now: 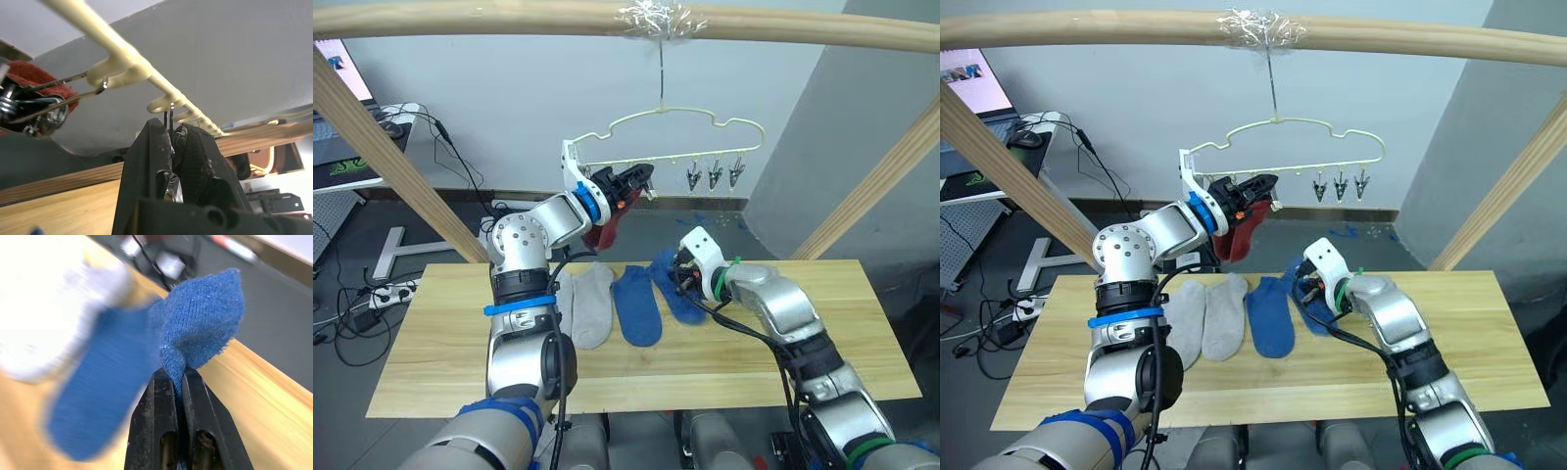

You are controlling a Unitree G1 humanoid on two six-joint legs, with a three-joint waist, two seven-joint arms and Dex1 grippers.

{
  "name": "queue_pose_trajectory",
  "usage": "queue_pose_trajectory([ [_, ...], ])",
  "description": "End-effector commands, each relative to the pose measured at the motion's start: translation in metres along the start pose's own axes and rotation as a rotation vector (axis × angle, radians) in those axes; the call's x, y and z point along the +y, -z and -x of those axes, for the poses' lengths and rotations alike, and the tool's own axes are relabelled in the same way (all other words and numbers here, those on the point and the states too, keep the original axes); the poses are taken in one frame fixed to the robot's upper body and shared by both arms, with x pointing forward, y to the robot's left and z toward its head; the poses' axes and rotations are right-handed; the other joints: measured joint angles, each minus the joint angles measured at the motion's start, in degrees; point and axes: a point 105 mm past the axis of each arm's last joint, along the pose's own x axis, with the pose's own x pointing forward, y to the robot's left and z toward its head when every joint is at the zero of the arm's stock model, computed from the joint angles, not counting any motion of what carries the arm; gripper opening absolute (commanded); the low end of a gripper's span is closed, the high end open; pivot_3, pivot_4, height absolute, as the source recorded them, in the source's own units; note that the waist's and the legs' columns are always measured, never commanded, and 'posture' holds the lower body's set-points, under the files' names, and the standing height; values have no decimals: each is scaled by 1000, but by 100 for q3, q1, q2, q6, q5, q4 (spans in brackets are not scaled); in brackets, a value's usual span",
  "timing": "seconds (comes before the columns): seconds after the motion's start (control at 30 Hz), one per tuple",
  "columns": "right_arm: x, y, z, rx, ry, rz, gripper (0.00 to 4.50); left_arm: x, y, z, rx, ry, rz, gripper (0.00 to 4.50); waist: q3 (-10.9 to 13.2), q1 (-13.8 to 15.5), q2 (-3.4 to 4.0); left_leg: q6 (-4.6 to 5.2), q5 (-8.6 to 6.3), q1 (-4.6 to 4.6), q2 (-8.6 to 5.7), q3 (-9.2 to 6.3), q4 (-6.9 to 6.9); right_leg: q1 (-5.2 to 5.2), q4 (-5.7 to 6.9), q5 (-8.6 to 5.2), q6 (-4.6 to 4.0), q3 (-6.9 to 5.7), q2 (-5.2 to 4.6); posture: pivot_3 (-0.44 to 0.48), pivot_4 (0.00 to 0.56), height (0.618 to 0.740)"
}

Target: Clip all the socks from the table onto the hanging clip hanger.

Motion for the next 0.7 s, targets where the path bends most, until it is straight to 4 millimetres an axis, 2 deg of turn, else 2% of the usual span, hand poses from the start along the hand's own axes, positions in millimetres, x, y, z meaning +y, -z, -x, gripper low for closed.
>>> queue_pose_trajectory([
  [0.03, 20, -19, 17, -86, -98, -14, 31, -16, -10, 0, -14, 63, -6, 309, 0, -3, 0, 0, 0, 0, -1, 1, 0, 0, 0, 0, 0, 1, 0, -92, 165, 740],
  [0.23, 24, -34, 27, -151, -141, -44, 31, -16, -9, 1, -4, 67, -5, 309, 0, -3, 0, 0, 0, 0, -1, 0, 1, 0, 1, 0, 0, 1, 0, -93, 161, 740],
  [0.7, 7, -69, 34, -229, -125, -22, 31, -15, -8, 2, -3, 63, -19, 309, -1, -5, 1, 0, 0, 0, 0, 0, 0, -1, 1, 0, 0, 0, 0, -85, 155, 740],
])
